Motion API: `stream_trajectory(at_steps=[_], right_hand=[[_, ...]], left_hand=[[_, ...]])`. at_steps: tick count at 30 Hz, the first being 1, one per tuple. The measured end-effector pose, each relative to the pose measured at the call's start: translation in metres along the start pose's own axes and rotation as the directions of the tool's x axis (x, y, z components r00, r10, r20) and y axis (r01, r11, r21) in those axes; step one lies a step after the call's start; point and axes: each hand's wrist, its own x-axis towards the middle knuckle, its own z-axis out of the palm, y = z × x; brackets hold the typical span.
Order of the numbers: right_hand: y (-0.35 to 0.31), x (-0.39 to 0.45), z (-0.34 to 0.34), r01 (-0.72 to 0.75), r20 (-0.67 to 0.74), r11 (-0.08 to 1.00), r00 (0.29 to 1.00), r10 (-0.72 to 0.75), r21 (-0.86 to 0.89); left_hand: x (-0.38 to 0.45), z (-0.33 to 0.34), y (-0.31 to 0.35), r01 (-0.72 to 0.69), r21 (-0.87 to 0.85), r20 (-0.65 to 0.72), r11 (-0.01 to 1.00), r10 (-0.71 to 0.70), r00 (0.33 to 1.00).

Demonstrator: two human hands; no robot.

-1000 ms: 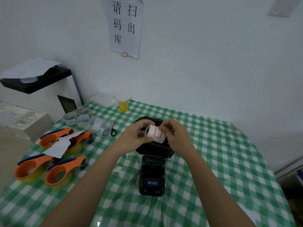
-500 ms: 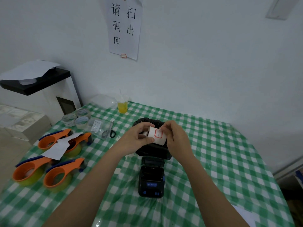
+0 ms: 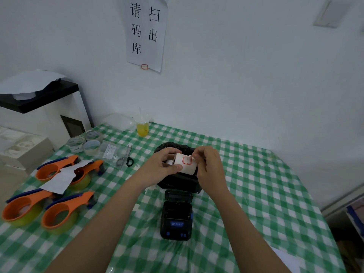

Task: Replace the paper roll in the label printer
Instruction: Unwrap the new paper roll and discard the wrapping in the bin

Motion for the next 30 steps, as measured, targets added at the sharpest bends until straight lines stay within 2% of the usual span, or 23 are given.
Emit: stream_trajectory(at_steps=[8,13,18,23,30], right_hand=[[0.012,0.005,0.000,0.061,0.007,0.995,0.998,-0.061,-0.078],[0.018,0.000,0.004,0.026,-0.021,0.999,0.999,-0.026,-0.021],[0.029,0.001,0.007,-0.150,-0.106,0.983,0.981,0.161,0.104],[0.056,0.017,0.028,-0.321,-0.037,0.947,0.946,0.322,0.011],[0.109,0.055,0.076,-0.562,0.069,0.827,0.826,0.560,0.020]], left_hand=[[0.007,0.002,-0.002,0.033,-0.005,0.011,0.999,-0.033,0.999],[0.013,0.003,-0.016,0.046,0.005,-0.011,0.999,-0.046,0.999],[0.019,0.000,-0.044,0.126,-0.016,-0.074,0.992,-0.127,0.989],[0.030,-0.006,-0.070,0.212,0.002,-0.159,0.977,-0.209,0.965],[0.053,-0.021,-0.103,0.290,0.013,-0.204,0.957,-0.281,0.938]])
